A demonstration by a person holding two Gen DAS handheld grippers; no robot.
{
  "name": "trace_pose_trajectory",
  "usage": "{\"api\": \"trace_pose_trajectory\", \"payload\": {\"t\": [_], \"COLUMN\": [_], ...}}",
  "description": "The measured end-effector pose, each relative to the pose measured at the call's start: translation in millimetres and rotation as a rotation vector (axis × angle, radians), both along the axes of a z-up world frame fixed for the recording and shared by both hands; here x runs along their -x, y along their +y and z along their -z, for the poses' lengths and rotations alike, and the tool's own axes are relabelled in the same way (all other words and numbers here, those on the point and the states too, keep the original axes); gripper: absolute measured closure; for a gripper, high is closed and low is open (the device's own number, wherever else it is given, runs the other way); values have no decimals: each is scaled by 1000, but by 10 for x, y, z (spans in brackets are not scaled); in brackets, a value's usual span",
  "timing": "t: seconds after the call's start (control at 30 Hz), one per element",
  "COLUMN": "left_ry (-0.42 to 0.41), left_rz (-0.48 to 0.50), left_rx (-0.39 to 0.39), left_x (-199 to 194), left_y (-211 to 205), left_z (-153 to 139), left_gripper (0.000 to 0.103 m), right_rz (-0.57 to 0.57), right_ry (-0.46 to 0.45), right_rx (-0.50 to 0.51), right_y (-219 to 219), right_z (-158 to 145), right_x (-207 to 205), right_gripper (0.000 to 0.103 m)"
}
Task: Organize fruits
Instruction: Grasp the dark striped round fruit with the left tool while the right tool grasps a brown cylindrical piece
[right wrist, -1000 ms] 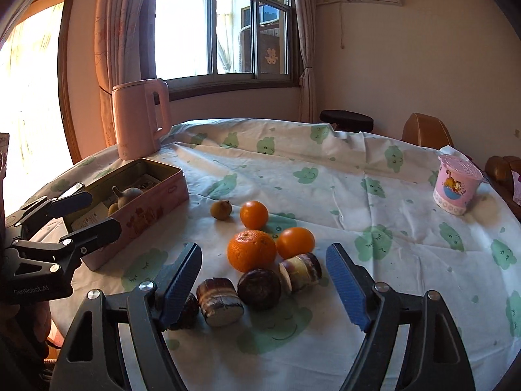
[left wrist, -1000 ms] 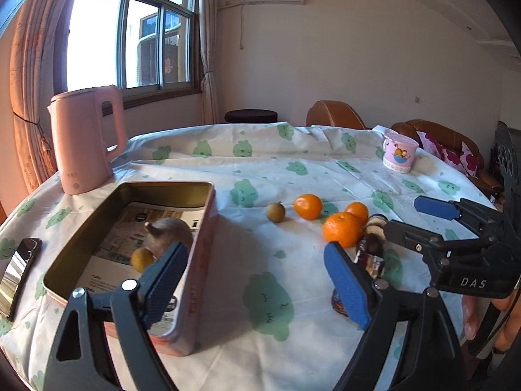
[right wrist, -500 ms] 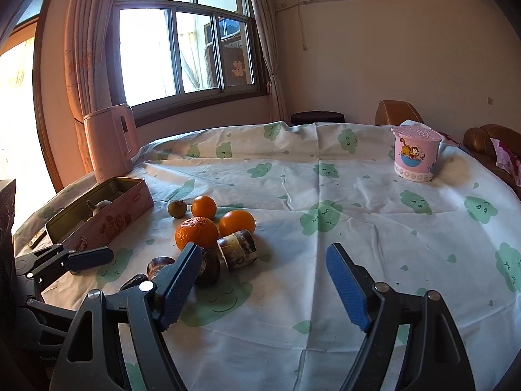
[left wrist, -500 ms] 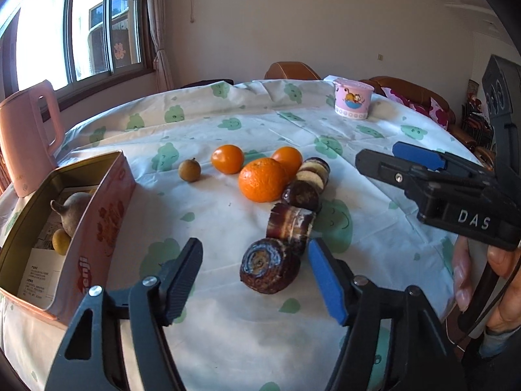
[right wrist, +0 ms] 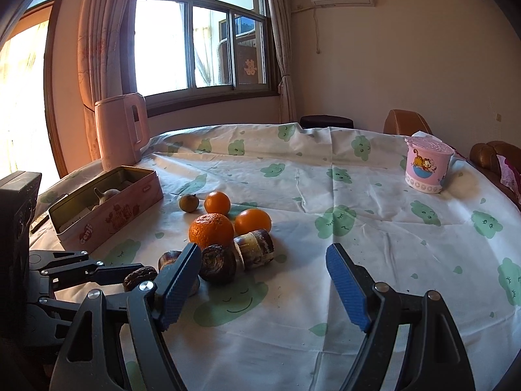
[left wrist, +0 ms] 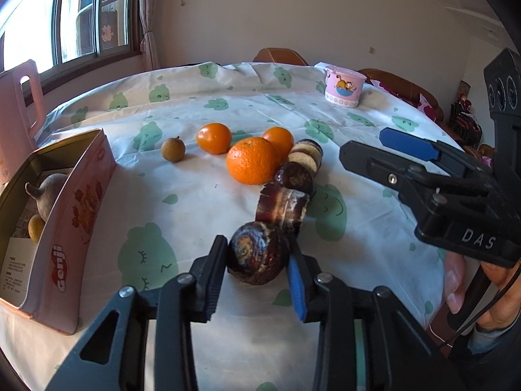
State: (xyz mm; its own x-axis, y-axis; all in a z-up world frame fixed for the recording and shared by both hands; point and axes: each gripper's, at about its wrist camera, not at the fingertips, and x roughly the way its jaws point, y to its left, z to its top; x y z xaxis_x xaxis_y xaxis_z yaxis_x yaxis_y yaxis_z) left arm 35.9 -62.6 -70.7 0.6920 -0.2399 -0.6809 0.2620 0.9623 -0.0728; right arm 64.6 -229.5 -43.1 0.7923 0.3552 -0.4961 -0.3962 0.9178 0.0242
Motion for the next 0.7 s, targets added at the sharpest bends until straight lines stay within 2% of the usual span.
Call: {"api": "trace_pose_trajectory", "payload": {"t": [0.13,0.23,0.33,0.4,0.53,0.7], "left_ry": [-17,-59,-95,-102,-106,-114], "left_rz": [-31,-83,-135,-150,-166,-157], "left_rx": [23,29,11,23,39,25], "left_x": [6,19,-6,-30,-69,-66], "left_y": [123,280,406,475,556,526], "left_z": [-47,-143,-206,-217,-194,-190], "left_gripper": [66,66,66,66,66,66], "right_rz": [-59,-96,-139,-164,-207,-259], "right_ry": [-3,-10,0,17,52,128], "right_rx": [22,51,61,78,115,139], "right_y": [154,295,416,493,591,667], "right_z": [11,15,32,57,102,171], "right_x": [34,66,67,48,14,-72], "right_gripper": [23,23,33,45,47,56]}}
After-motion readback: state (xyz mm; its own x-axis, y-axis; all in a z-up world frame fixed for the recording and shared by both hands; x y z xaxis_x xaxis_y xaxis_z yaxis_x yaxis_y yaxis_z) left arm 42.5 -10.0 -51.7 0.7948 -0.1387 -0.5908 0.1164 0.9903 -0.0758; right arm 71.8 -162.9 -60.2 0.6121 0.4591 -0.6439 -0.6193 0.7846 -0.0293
